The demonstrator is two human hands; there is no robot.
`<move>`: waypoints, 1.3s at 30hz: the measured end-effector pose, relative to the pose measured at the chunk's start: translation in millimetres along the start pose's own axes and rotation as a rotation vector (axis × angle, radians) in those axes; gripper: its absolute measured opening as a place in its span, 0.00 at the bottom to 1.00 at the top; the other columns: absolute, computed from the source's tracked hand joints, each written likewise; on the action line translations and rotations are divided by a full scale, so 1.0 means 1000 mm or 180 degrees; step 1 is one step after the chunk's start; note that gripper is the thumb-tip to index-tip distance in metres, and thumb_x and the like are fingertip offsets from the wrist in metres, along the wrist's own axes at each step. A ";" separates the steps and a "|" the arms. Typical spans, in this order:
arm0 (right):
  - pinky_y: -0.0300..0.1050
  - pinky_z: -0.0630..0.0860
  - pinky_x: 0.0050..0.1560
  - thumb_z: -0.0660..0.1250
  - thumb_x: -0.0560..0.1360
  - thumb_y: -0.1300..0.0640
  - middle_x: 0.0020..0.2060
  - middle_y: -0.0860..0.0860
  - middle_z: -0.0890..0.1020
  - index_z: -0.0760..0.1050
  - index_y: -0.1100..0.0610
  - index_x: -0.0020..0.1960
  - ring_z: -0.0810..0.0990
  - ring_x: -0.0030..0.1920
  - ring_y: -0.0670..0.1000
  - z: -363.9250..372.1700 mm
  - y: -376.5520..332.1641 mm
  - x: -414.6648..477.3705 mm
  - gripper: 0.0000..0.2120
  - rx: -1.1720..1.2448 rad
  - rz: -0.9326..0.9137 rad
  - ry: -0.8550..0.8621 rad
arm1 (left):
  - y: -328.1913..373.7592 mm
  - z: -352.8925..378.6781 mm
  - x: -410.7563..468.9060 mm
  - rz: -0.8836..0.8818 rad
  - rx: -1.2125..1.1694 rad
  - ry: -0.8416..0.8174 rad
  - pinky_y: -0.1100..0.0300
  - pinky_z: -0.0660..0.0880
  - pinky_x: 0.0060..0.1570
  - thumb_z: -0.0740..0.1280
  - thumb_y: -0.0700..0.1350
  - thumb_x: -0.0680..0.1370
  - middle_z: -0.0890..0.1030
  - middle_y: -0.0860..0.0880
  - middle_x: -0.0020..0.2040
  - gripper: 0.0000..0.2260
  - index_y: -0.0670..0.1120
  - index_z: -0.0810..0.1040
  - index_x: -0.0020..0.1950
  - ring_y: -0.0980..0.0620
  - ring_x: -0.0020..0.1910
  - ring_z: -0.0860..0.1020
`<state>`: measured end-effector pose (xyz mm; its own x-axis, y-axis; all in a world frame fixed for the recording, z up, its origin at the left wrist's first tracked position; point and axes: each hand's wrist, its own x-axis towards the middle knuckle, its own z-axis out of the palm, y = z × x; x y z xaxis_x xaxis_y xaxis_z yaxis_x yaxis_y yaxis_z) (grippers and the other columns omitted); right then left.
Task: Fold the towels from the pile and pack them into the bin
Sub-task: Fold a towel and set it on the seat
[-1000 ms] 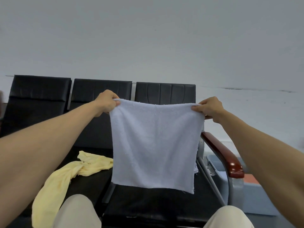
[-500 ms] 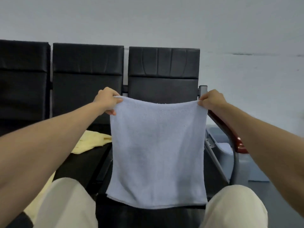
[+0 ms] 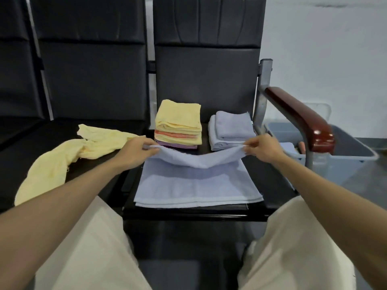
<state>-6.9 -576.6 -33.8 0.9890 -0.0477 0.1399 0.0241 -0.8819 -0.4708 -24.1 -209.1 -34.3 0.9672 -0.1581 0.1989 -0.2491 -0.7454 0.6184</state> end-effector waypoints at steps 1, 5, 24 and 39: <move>0.38 0.69 0.44 0.70 0.75 0.56 0.43 0.51 0.84 0.84 0.57 0.53 0.77 0.43 0.46 0.001 0.004 -0.007 0.08 -0.0122 -0.0066 -0.0074 | -0.002 0.002 -0.006 0.0013 0.0035 -0.0074 0.62 0.70 0.41 0.68 0.43 0.78 0.81 0.51 0.44 0.04 0.46 0.82 0.49 0.54 0.46 0.78; 0.34 0.66 0.45 0.71 0.75 0.54 0.50 0.51 0.85 0.84 0.56 0.54 0.77 0.44 0.45 -0.004 0.010 -0.027 0.09 -0.0414 -0.0298 -0.0311 | -0.012 -0.002 -0.024 -0.0032 0.0120 -0.0479 0.66 0.72 0.45 0.71 0.46 0.76 0.81 0.52 0.50 0.07 0.48 0.84 0.53 0.59 0.47 0.77; 0.35 0.73 0.47 0.68 0.75 0.44 0.33 0.38 0.83 0.82 0.42 0.34 0.80 0.39 0.41 0.004 0.024 -0.061 0.12 -0.0580 -0.0134 -0.1554 | -0.026 -0.006 -0.035 -0.0457 0.0853 -0.2123 0.61 0.72 0.56 0.71 0.58 0.74 0.83 0.61 0.49 0.09 0.56 0.85 0.48 0.62 0.50 0.79; 0.41 0.69 0.29 0.78 0.67 0.56 0.35 0.55 0.76 0.72 0.61 0.42 0.72 0.31 0.51 0.053 0.029 0.018 0.17 0.0098 0.1540 -0.1438 | -0.045 0.044 0.013 -0.1904 0.0638 -0.1109 0.60 0.68 0.34 0.71 0.53 0.75 0.74 0.48 0.42 0.17 0.41 0.74 0.54 0.51 0.42 0.75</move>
<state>19.0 -578.6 -91.1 0.8531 -0.2276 -0.4696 -0.4406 -0.7963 -0.4144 2.2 -206.2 -93.3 0.9032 0.1420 -0.4050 0.3102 -0.8682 0.3874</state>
